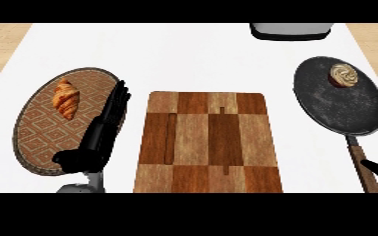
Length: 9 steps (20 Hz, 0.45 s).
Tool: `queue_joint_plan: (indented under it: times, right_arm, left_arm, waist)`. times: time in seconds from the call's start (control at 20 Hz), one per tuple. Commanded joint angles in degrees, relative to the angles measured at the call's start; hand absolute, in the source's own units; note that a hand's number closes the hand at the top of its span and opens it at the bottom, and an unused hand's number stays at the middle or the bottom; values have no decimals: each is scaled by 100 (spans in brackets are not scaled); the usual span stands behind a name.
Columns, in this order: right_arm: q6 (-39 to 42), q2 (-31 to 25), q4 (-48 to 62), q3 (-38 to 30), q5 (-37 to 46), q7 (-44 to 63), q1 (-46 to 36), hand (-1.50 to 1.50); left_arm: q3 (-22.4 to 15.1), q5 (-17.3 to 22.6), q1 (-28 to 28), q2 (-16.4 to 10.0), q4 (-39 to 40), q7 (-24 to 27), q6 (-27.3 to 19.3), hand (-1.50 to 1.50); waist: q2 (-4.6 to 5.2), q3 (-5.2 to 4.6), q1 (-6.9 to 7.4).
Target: Pick the cupcake from the cutting board and place it in the pan
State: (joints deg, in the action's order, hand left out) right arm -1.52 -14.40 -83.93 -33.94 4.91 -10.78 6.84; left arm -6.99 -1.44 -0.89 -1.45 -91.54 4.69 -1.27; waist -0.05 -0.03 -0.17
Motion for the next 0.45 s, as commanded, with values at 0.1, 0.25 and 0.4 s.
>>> queue_joint_plan:
  times: [0.1, 0.25, 0.4]
  right_arm:
    - [-386, 303, -403, 394, 486, 285, 84, -150]
    - [-177, -80, -463, 39, 269, 358, 158, -150]
    - [-482, 44, -413, 195, 654, 102, 154, -150]
  left_arm:
    - [-41, -8, 42, 35, -211, -127, 48, 0]
    - [-127, -161, 87, 66, -20, -3, 45, 0]
    - [38, -105, -282, 136, 416, 172, 4, 0]
  waist:
    - [2, 2, 14]
    - [1, 2, 7]
    - [4, 2, 1]
